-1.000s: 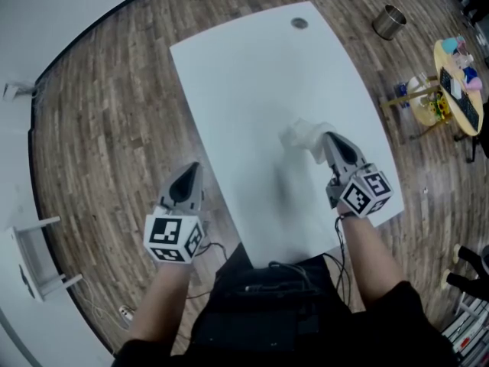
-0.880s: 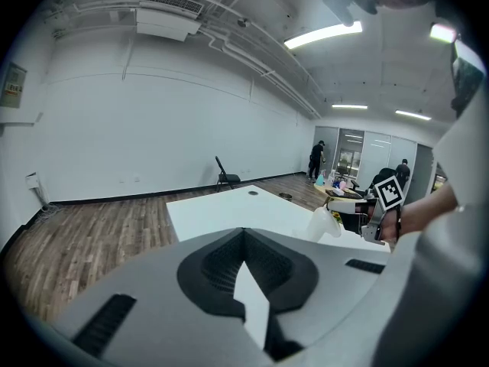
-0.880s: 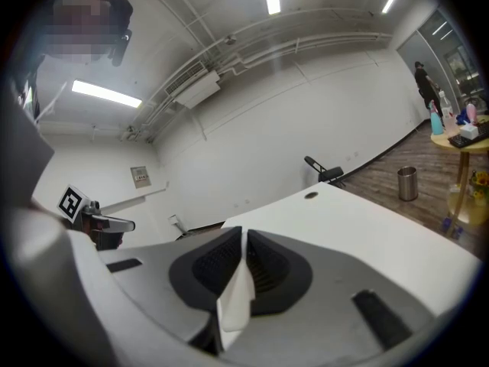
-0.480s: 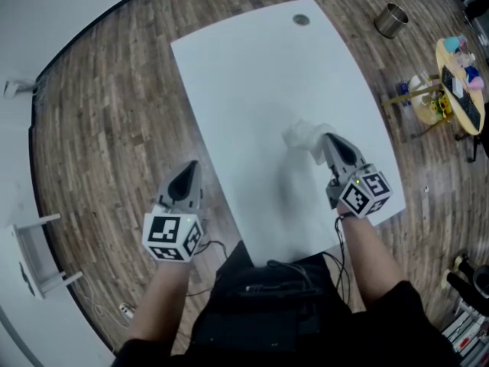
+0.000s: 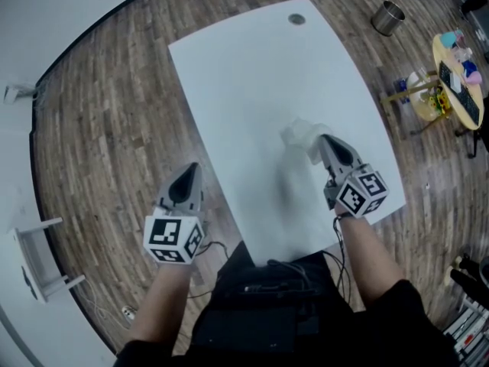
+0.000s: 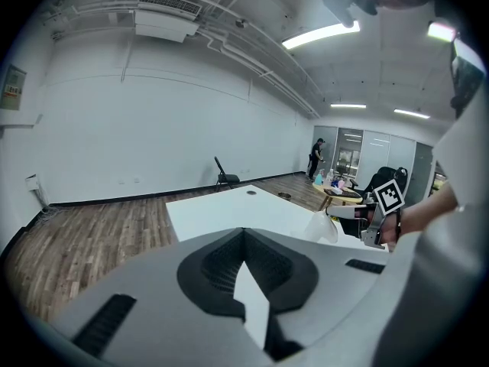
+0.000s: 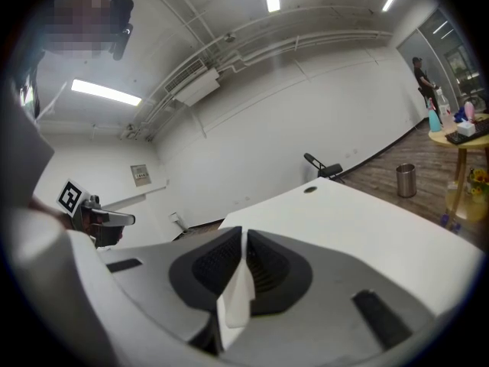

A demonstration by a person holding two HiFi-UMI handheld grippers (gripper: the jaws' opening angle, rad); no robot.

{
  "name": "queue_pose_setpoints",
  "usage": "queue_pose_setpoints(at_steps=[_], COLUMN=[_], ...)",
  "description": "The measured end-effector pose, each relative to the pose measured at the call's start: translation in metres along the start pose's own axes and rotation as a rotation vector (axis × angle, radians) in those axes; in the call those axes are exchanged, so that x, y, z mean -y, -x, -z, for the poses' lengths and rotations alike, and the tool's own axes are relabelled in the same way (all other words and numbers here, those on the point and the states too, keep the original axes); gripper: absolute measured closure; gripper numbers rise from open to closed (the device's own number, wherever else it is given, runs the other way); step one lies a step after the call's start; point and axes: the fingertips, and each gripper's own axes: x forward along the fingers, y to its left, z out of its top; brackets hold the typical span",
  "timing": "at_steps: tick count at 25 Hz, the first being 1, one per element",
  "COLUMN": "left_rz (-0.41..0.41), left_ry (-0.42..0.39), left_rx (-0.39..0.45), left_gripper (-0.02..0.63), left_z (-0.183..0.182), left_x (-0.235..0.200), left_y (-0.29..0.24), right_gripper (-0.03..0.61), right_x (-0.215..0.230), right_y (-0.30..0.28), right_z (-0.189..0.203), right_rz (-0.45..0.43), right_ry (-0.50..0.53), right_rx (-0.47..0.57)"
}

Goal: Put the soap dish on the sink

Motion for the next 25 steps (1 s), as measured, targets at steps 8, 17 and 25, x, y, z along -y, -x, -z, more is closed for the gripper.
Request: queue_pose_setpoints(at_steps=[8,17,25], left_rz=[0.0,0.009,-0.003], left_ry=[-0.012,-0.022,-0.013], left_rx=[0.02,0.026,0.031], left_gripper=[0.624,0.624,0.624], left_z=[-0.004,-0.004,0.005], left_x=[0.006,0.018,0.022], left_y=[0.009,0.016,0.027], right_gripper=[0.554,0.554,0.554], right_x=[0.0,-0.002,-0.001], right_y=[0.012,0.023,0.037], right_z=[0.009,0.017,0.028], right_rz=[0.007,0.005,0.017], right_ry=[0.002,0.022,0.022], right_rx=[-0.013,-0.038,-0.048])
